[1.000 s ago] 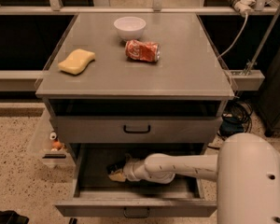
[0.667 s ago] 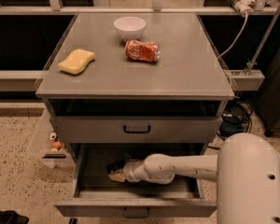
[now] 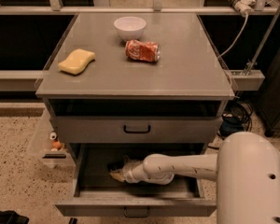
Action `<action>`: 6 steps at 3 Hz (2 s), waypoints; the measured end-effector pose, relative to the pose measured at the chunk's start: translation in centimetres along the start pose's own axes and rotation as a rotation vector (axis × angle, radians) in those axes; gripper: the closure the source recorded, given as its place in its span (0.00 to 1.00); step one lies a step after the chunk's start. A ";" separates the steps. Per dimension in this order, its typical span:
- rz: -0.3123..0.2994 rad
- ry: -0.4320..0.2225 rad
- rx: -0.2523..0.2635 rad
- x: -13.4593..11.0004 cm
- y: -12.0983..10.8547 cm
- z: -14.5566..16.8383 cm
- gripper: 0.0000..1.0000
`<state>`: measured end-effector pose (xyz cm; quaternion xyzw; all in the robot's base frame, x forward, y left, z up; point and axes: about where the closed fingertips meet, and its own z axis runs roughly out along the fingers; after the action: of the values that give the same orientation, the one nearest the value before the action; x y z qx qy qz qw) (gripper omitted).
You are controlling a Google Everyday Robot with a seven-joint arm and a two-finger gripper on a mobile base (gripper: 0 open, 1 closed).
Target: Pick rxbar chocolate from middle drawer and place on counter
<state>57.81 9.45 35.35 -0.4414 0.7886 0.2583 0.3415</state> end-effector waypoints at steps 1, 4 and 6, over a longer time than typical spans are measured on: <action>0.000 0.000 0.000 -0.2 0.0 -0.2 1.00; 0.408 -0.117 0.048 1.2 3.4 -17.9 1.00; 0.445 -0.116 0.156 1.6 0.7 -27.2 1.00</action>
Offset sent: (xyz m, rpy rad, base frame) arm -0.0750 -0.1359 0.0733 0.3973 0.2907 -0.3175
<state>48.20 -10.33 51.46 -0.2135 0.8631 0.2901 0.3540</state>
